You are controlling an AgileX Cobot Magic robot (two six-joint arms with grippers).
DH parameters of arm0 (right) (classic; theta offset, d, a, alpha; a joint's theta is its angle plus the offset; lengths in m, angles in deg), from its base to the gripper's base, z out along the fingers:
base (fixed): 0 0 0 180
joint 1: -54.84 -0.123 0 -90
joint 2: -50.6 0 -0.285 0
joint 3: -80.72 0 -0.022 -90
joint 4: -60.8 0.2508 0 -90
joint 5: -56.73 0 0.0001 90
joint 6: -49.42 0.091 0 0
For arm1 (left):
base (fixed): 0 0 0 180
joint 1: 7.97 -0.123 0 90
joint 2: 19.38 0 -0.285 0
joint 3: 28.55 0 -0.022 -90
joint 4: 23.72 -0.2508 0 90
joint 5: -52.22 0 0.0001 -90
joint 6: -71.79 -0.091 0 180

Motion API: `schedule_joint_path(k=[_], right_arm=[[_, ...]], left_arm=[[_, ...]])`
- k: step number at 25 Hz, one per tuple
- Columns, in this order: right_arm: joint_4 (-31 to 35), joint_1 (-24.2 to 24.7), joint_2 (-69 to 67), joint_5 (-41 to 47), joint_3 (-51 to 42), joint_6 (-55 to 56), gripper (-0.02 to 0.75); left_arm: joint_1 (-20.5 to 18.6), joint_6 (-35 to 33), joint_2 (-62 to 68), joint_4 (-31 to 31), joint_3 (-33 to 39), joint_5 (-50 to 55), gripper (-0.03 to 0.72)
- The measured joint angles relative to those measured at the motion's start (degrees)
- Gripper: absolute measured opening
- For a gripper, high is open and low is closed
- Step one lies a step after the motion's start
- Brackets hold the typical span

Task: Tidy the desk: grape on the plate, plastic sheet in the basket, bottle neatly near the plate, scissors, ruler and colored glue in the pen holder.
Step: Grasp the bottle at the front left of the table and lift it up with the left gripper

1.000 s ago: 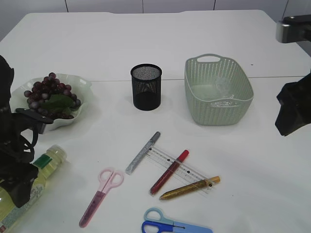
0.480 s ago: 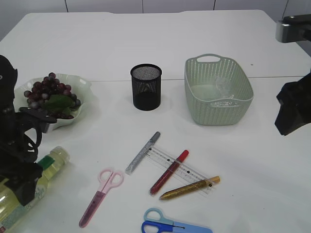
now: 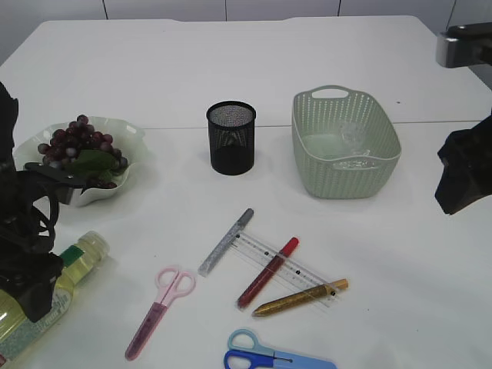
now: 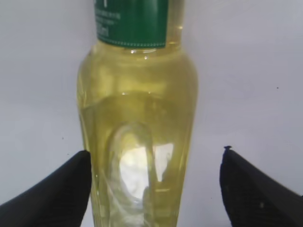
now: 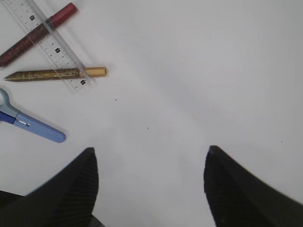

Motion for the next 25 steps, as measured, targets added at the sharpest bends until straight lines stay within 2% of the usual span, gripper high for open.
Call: schedule_joint_path(k=[8,25], right_arm=[[0.0,0.0,0.0,0.0,0.0,0.0,0.515],[0.0,0.0,0.0,0.0,0.0,-0.4,0.515]], left_arm=[[0.0,2.5,1.0,-3.3,0.0,-1.4,0.608],[0.0,2.6,2.5,-1.9,1.7,-3.0,0.590]])
